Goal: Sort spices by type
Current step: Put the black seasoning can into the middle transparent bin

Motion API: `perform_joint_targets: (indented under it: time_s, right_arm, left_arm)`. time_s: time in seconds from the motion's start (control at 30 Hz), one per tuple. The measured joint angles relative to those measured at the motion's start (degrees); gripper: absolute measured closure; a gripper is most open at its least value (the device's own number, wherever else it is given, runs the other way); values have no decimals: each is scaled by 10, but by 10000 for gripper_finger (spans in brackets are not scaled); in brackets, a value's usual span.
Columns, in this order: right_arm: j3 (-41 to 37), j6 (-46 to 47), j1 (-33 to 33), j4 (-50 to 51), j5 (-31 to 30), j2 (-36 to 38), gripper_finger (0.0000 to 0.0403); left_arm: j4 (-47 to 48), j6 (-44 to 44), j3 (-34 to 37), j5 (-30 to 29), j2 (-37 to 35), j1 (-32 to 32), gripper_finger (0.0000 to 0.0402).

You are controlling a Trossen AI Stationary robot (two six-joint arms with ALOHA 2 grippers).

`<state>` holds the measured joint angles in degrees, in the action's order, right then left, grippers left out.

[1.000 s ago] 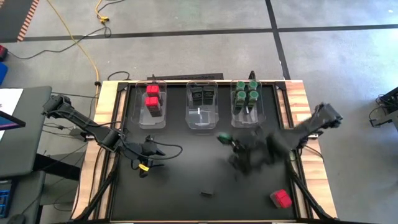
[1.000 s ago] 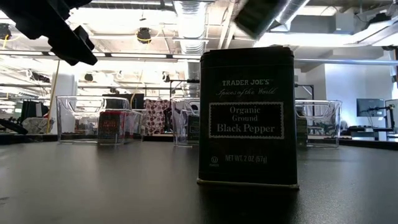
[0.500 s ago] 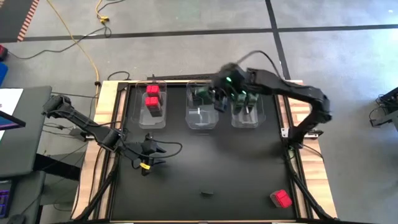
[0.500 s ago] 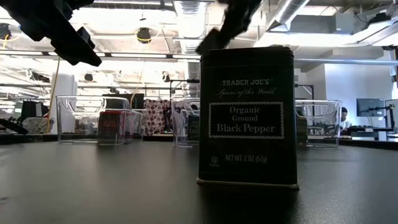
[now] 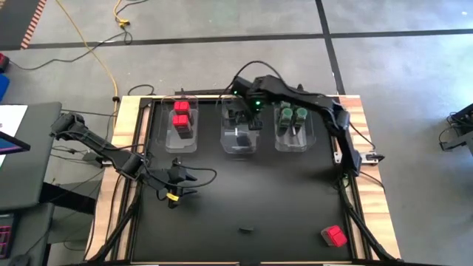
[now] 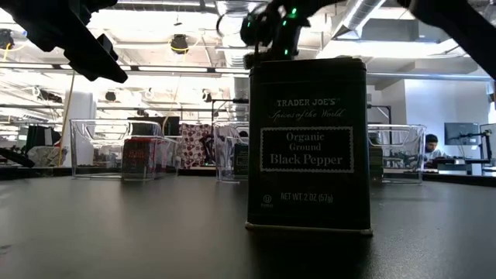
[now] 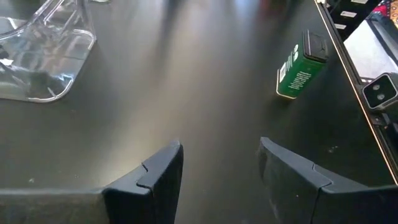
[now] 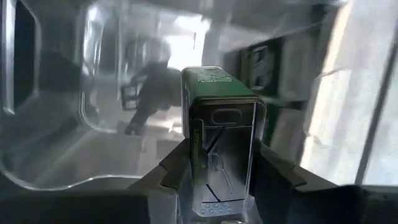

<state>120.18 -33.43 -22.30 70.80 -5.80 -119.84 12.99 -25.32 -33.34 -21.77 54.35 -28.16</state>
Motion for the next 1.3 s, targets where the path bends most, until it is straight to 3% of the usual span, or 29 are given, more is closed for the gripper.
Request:
perform_joint_targets:
  time_s: [0.57,0.77,1.0,1.3]
  right_arm:
    - [0,4,-48,13,0,-114,256]
    - [0,4,-57,3,-1,-116,256]
    - [0,4,-57,2,-1,-116,212]
    - [0,5,-47,4,1,-116,237]
  left_arm:
    - [0,-3,0,-31,0,0,207]
    - [0,-4,0,-34,0,0,207]
    - [0,-4,0,-47,0,0,207]
    - [0,-4,0,-47,0,0,207]
